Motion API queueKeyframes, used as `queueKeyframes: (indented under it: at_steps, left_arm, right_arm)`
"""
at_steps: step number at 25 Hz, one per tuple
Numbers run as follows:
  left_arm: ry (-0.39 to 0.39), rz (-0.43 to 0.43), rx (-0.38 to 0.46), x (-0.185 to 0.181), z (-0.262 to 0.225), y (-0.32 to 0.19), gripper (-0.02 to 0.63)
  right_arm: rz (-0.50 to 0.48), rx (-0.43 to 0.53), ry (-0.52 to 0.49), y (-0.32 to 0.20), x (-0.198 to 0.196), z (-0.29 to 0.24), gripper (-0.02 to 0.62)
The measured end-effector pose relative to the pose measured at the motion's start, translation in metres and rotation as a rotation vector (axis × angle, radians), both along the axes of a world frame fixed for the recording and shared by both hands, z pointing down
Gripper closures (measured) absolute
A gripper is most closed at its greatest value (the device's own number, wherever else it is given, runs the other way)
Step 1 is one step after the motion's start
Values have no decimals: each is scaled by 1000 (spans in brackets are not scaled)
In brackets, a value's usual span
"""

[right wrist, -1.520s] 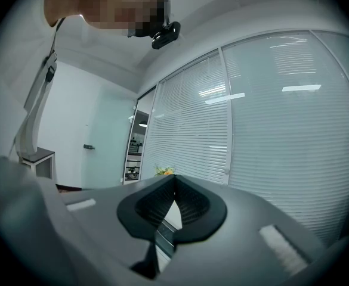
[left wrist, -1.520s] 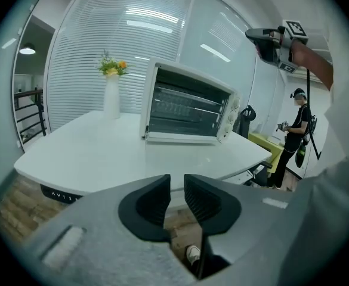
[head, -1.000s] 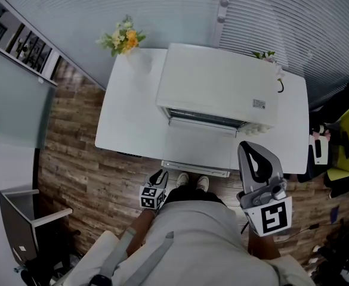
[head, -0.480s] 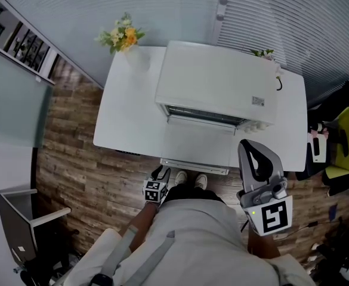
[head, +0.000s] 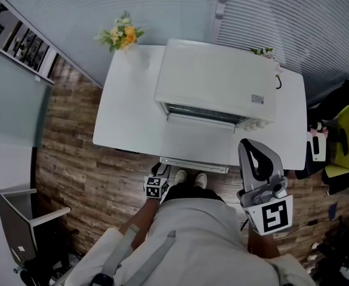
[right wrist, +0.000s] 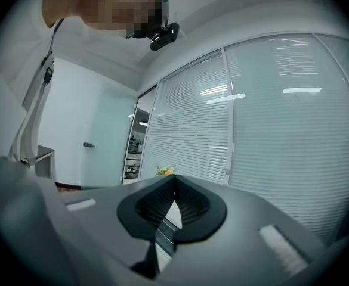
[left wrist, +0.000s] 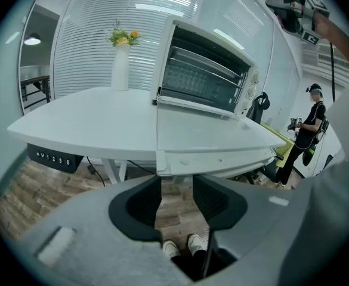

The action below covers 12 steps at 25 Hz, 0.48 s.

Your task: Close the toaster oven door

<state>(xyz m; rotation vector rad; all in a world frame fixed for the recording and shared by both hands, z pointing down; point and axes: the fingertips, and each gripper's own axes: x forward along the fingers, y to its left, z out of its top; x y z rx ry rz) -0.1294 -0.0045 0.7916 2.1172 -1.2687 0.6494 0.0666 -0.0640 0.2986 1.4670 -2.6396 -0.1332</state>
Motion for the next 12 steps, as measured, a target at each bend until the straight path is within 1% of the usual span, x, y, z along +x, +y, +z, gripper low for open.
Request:
queueKeyframes:
  at_steps: [3, 5, 8, 10, 12]
  left_arm:
    - [1, -1, -1, 0, -2, 1, 437]
    - [1, -5, -1, 0, -4, 2, 437]
    - [-5, -6, 20, 0, -8, 1, 439]
    - [-12, -9, 33, 0, -12, 2, 439]
    - [-11, -13, 49, -1, -16, 1, 439]
  right_arm:
    - [3, -7, -2, 1, 0, 0, 591]
    - [-2, 2, 20, 2, 2, 2, 591]
    - [-16, 23, 48, 3, 5, 3, 591]
    - [-15, 26, 35, 2, 4, 2, 591]
    - [-5, 7, 11, 1, 3, 1, 591]
